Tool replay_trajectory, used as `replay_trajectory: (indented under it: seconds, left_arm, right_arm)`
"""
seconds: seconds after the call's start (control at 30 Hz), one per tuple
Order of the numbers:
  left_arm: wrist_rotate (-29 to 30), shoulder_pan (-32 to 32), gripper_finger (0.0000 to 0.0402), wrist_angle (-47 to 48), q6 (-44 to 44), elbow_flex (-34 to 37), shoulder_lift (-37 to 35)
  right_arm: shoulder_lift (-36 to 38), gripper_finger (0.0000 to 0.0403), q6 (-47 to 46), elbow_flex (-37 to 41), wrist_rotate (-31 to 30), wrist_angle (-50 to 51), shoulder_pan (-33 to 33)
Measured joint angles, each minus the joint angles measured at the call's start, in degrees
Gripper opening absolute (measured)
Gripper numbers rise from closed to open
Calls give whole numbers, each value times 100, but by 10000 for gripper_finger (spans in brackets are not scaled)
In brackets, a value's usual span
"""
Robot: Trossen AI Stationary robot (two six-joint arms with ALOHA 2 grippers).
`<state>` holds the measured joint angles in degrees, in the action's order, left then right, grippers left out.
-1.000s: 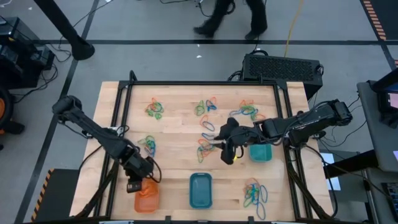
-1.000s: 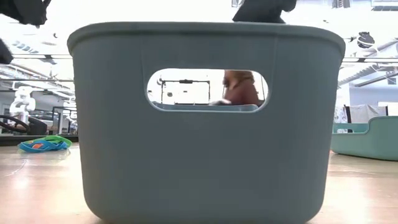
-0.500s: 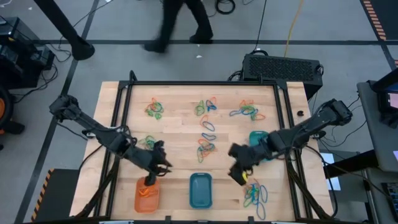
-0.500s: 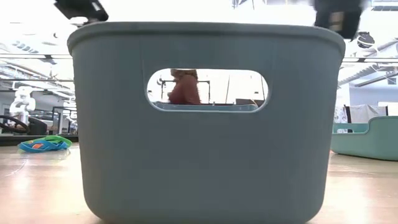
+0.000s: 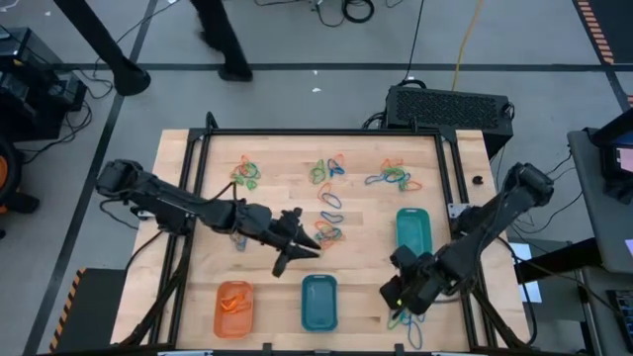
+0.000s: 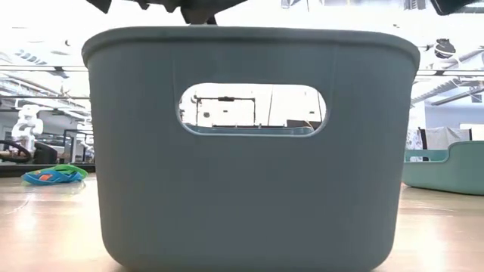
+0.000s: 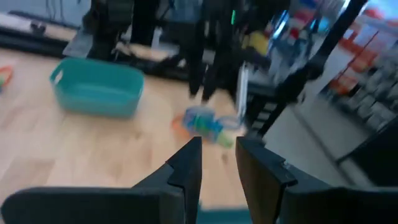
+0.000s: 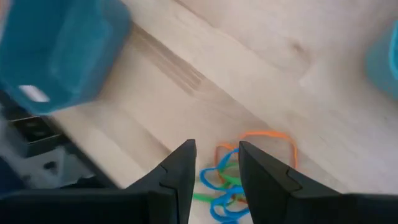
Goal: Sort rubber bands into baskets
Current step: Put the orange rubber band into the orange bin
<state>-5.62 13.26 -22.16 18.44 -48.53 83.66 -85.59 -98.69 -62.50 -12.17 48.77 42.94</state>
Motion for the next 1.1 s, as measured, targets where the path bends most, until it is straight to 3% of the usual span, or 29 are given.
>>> replay_trajectory:
  seconds: [0.47,1.1]
  left_arm:
    - [-410,-88,105,66,371,0,163]
    - [-432,-72,105,84,380,0,163]
  right_arm:
    - [-1377,114,-1750,2,677,-262,19]
    - [-1923,114,-1741,-4,552,-402,-68]
